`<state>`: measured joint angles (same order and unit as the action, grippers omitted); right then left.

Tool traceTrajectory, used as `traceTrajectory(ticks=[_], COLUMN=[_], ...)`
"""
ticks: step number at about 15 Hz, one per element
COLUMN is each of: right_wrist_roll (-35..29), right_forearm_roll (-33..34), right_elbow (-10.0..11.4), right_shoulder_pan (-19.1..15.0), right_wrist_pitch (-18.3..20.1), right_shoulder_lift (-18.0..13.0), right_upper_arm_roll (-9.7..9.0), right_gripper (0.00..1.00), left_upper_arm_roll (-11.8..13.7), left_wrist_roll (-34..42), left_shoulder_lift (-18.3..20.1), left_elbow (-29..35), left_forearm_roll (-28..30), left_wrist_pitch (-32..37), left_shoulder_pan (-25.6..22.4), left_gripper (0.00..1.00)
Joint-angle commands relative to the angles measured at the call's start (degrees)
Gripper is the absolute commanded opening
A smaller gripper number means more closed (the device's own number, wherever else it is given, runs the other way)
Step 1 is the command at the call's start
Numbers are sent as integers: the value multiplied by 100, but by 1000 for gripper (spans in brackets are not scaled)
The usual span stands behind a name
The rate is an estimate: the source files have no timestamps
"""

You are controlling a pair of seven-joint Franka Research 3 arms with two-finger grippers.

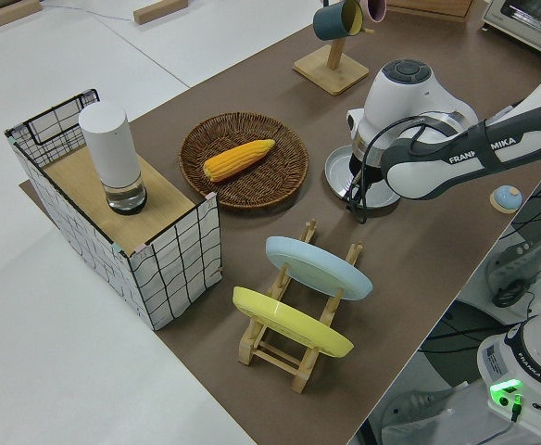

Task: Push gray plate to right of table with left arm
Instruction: 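Push the gray plate with the left gripper toward the right arm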

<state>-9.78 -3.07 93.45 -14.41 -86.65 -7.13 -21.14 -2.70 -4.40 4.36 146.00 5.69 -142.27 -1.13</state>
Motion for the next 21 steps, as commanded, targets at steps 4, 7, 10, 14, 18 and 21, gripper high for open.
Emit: traceTrajectory(ticks=[4, 7, 10, 14, 18, 21], right_wrist_roll=[-67, -59, -59, -59, -59, -59], right_forearm_roll=[-123, -123, -123, -123, -123, -123], right_elbow=[156, 156, 156, 156, 156, 156], right_shoulder_pan=[-141, -141, -141, -141, -141, -141], right_wrist_pitch=[-1, -1, -1, -1, -1, -1], right_shoulder_lift=[-157, -157, -157, -157, -157, -157], right_upper_arm_roll=[-84, -84, -84, -84, -84, -84], right_gripper=[996, 996, 996, 996, 996, 996], left_upper_arm_roll=[-21, -108, -380, -731, -1214, -1671], left_wrist_roll=[18, 0, -183, -683, -1272, -1826], left_shoulder_lift=[-23, -23, -23, -5, 38, 56], left_elbow=[95, 95, 95, 122, 139, 139], left_forearm_roll=[99, 108, 178, 266, 432, 529], left_wrist_pitch=[-64, -29, 50, 146, 261, 270], left_shoulder_pan=[121, 174, 183, 201, 201, 201], left_gripper=[46, 18, 6, 6, 6, 6])
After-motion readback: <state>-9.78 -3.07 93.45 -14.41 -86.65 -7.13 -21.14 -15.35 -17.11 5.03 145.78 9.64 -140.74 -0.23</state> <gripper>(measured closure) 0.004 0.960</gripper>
